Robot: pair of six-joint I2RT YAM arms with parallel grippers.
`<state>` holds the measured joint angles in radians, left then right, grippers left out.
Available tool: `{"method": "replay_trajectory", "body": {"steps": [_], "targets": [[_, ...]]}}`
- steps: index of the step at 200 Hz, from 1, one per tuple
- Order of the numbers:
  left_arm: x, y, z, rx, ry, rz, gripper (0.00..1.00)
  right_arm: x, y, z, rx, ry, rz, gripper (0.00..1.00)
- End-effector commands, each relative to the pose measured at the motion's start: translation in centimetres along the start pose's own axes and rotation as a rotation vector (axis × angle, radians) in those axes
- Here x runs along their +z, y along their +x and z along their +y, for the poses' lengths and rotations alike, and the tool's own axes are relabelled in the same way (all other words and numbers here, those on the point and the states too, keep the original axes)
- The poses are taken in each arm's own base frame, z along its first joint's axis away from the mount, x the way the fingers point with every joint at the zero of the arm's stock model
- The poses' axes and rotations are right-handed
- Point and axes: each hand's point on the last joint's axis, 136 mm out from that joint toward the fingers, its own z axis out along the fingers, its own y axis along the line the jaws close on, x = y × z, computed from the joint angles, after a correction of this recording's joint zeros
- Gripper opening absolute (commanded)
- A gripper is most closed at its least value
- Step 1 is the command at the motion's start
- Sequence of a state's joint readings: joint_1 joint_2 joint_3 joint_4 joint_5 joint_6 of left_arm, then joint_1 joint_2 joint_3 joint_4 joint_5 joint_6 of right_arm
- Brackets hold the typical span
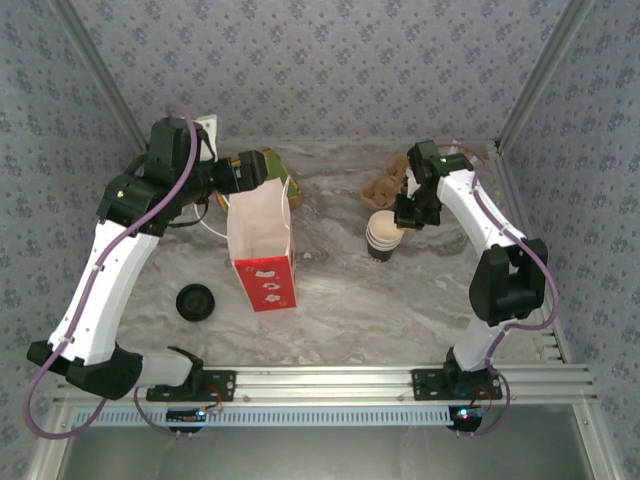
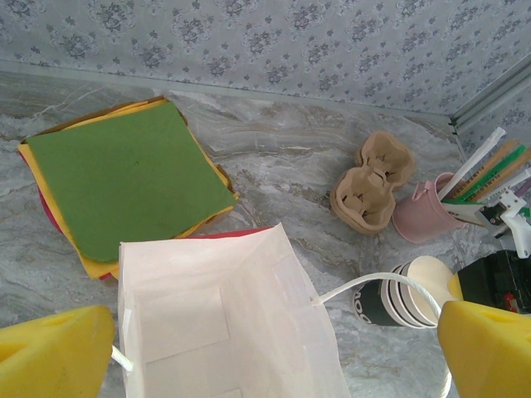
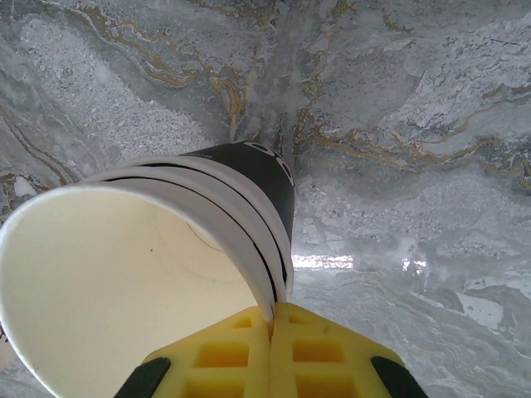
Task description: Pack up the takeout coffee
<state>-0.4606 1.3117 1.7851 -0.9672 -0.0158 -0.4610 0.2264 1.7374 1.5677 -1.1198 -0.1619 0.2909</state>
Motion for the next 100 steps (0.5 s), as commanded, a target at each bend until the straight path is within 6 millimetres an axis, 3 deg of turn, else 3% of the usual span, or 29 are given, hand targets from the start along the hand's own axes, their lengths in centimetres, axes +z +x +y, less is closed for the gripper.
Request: {"method": "replay_trajectory", "body": {"steps": [1, 35, 72, 100], "targets": [[-1.0, -0.3, -0.1, 0.009, 0.004, -0.022, 1.0, -1.0, 0.6, 0.2, 0.004, -0.02, 0.02, 0.0], [-1.0, -0.3, -0.2, 0.009, 0.005, -0.023, 1.0, -2.8, 0.4, 0.7, 0.017, -0.061, -0.017, 0.0], [-0.8, -0.3, -0.4, 0.009, 0.013, -0.022, 1.0, -2.1, 0.5, 0.4, 0.02, -0.049, 0.003, 0.0], [-0.9, -0.4, -0.6, 0.013, 0.019, -0.022, 1.0, -2.9, -0.1, 0.8, 0.007, -0.05, -0.037, 0.0]]}}
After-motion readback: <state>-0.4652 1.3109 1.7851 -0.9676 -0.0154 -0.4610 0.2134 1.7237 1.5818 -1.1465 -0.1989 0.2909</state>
